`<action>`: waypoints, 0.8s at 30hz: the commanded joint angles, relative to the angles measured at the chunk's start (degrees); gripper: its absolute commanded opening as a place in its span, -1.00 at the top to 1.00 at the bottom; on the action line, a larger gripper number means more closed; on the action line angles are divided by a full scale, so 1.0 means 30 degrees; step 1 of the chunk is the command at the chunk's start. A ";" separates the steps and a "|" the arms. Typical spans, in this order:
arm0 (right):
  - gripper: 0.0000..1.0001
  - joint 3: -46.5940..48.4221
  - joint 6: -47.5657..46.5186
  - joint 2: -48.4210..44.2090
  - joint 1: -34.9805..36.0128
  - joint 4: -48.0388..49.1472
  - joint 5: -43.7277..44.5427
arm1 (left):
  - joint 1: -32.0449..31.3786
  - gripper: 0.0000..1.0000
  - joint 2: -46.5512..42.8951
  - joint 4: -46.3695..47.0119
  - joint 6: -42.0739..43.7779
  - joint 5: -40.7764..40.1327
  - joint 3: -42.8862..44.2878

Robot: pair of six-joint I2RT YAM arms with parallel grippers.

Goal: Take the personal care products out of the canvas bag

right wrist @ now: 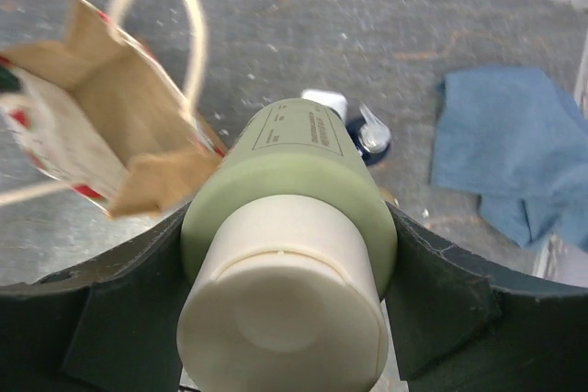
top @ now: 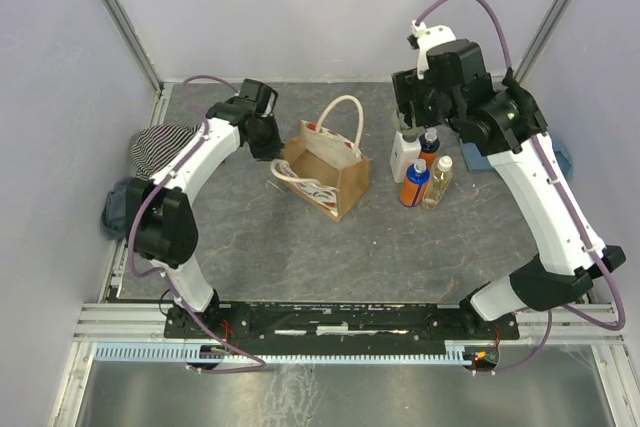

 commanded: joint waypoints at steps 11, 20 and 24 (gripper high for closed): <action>0.04 -0.4101 0.0129 -0.2232 -0.0896 0.3124 -0.1781 | 0.1951 0.94 -0.1758 -0.0877 0.0988 -0.0938 -0.0868; 0.05 -0.8265 0.0484 -0.1211 -0.0918 0.6535 -0.3731 | 0.1935 0.90 -0.2301 -0.0062 0.0760 -0.0104 -0.1924; 0.05 -0.9068 0.0604 -0.0325 -0.0918 0.7631 -0.4154 | 0.1948 0.89 -0.2401 -0.0072 0.0723 0.0045 -0.2110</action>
